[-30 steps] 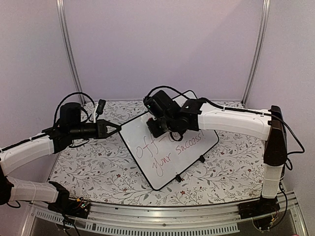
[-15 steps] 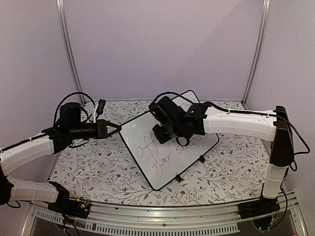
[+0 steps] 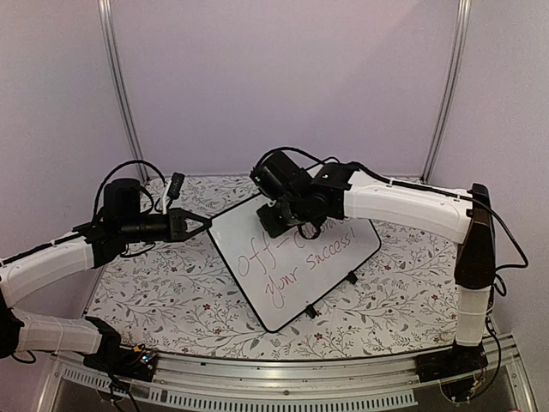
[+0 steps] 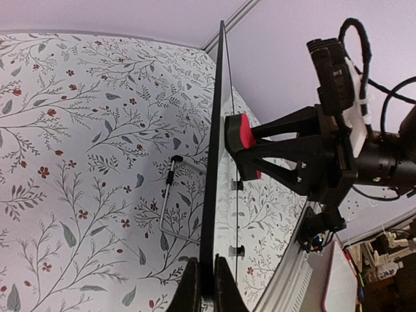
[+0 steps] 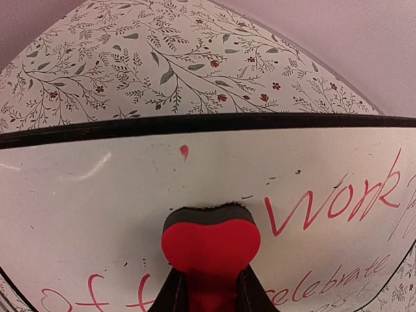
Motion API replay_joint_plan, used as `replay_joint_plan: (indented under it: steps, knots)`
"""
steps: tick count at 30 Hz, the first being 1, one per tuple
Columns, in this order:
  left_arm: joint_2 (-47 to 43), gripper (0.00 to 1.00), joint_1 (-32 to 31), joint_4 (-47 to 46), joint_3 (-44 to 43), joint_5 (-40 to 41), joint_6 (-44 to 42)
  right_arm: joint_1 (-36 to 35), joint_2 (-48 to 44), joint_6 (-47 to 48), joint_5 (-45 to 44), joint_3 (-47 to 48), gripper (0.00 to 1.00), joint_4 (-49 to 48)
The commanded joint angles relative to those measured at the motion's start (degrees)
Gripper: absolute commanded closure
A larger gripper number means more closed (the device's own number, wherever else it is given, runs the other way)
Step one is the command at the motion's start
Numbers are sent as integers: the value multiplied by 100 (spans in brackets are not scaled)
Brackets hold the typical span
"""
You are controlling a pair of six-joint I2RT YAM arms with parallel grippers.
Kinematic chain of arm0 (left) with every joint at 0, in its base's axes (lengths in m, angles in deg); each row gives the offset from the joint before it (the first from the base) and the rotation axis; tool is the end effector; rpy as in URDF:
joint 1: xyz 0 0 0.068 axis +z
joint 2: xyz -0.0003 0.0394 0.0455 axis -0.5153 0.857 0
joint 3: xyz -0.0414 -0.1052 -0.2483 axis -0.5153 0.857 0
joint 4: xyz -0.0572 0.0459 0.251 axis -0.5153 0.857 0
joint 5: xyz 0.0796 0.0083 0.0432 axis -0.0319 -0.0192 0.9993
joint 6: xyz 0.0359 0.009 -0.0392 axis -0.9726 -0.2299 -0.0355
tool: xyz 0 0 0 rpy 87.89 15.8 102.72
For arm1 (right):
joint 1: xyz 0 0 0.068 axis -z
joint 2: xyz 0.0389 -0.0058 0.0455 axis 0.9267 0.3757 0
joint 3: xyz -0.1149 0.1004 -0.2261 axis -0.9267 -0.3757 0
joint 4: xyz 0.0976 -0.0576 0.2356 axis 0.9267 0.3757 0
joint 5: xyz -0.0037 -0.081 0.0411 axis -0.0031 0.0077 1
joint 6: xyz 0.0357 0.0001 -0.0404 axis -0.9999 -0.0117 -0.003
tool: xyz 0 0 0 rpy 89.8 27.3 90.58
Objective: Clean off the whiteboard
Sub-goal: Erase the whiteboard on the whiteboard stand.
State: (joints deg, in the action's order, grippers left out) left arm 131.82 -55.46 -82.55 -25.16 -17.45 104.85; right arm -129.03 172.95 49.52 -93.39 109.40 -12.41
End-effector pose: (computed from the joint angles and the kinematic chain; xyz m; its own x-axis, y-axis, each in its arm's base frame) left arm 0.2084 -0.1172 0.2596 -0.7195 -0.1397 -0.6803 0.5274 0.5275 -0.6660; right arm 0.2285 0.3831 0.2967 -0.5202 -0.4999 -0.6924 -0.5596 0.8120 -0.1658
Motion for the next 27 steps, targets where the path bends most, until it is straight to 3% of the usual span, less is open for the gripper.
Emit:
replay_joint_plan:
  steps: [1,8,27]
  knots:
    - [-103,100,-93,-274,11,-481,-262,115,604,205,0,736,94,155]
    - [-95,100,-99,-286,8,-505,-261,152,946,282,-182,1285,93,265]
    - [-95,100,-101,-286,11,-497,-257,465,942,-38,-850,1229,92,571]
